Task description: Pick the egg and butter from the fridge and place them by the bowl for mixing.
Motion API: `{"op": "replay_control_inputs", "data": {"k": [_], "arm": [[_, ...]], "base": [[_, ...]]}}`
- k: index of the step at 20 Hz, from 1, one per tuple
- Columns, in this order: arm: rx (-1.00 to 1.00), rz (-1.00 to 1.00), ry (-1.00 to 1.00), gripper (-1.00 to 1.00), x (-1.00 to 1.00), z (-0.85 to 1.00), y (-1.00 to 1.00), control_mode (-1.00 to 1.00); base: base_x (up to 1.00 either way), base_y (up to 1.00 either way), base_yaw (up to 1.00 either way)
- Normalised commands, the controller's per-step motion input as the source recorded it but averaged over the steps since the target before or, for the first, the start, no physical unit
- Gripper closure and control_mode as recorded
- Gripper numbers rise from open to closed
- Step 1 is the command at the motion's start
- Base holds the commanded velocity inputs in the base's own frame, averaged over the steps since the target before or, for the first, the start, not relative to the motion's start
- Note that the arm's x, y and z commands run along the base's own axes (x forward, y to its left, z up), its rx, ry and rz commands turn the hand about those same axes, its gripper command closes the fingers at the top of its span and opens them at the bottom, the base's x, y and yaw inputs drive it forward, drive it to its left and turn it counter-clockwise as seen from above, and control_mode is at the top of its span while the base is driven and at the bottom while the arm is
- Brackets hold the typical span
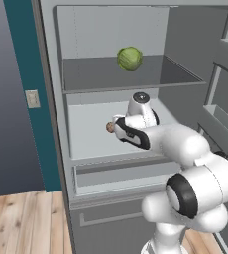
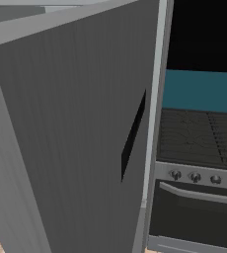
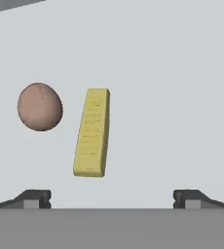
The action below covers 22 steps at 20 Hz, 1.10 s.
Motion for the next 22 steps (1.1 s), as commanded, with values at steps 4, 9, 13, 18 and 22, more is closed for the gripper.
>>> {"op": "replay_control_inputs", "data": {"k": [4, 9, 13, 18, 22], "arm": [[0.00, 0.01, 0.00, -1.00, 0.36, -0.26, 0.00, -1.00], [0.00, 0.03, 0.00, -1.00, 0.22, -0.28, 0.00, -1.00], [0.00, 0.03, 0.00, -1.00, 0.17, -0.31, 0.00, -1.00], [-0.01, 0.02, 0.00, -1.00, 0.01, -0.26, 0.00, -1.00], [0.00, 0.02, 0.00, -1.00, 0.08, -0.14, 0.00, -1.00]], "base": [[0.00, 0.00, 0.00], [0.00, 0.00, 0.00], [0.00, 0.00, 0.00], [0.00, 0.00, 0.00], [0.00, 0.00, 0.00]]}}
